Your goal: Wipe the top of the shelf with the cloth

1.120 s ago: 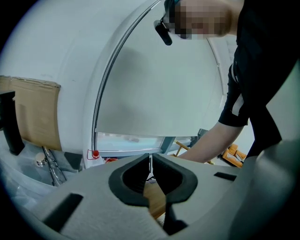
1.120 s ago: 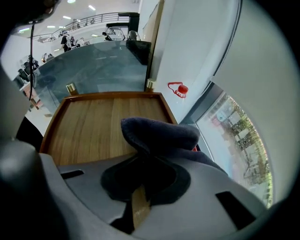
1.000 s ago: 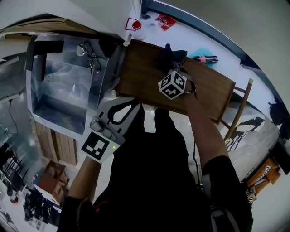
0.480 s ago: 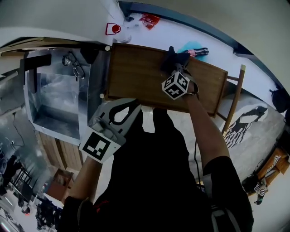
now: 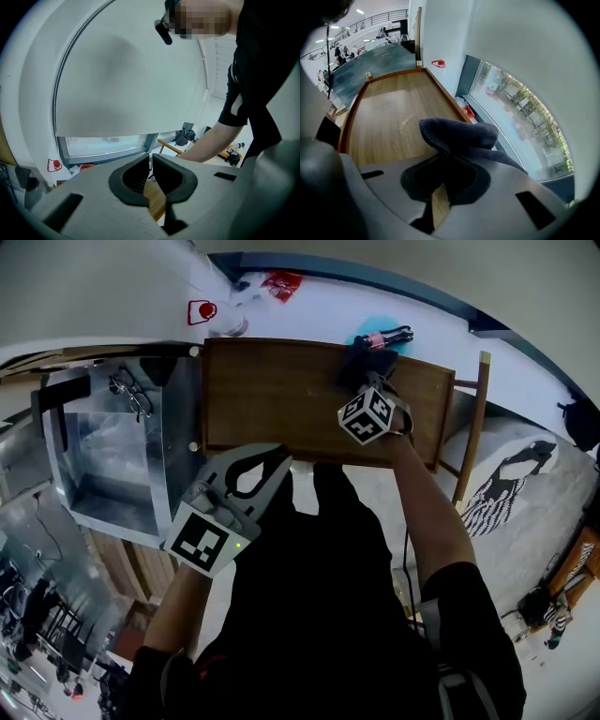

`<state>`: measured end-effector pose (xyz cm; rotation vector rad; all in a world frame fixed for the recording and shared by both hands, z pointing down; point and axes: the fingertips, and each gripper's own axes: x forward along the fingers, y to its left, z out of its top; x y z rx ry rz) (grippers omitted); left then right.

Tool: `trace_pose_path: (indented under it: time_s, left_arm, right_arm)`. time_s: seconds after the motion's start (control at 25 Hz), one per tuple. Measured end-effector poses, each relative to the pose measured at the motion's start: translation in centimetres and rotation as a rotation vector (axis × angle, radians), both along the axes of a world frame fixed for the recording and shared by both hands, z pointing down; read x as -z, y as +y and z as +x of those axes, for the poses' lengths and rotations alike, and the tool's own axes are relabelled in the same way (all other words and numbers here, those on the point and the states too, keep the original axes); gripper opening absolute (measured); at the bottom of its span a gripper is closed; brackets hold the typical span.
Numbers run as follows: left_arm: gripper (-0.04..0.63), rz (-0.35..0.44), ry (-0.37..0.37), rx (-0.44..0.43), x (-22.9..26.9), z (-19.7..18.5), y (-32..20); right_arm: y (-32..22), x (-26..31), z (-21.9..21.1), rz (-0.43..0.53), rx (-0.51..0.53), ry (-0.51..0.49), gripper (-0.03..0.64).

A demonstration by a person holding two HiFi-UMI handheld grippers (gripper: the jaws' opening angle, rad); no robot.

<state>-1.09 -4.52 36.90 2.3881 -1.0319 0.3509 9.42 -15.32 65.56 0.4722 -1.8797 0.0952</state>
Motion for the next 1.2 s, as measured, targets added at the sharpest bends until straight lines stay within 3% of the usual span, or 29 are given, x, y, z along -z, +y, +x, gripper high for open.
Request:
trace_pose_path:
  time_s: [0.6,1.2]
  left_arm:
    - [0.037,0.002,-0.001,-0.103,0.1,7.0,-1.2]
    - [0.037,0.007,0.002,-0.160,0.3,10.3,-2.2]
  right_arm:
    - [-0.8,-0.1,8.7,0.005,-0.132,0.003,0.029]
    - [-1.5,-0.1,15.1,0.008,-0.239,0.030,0.029]
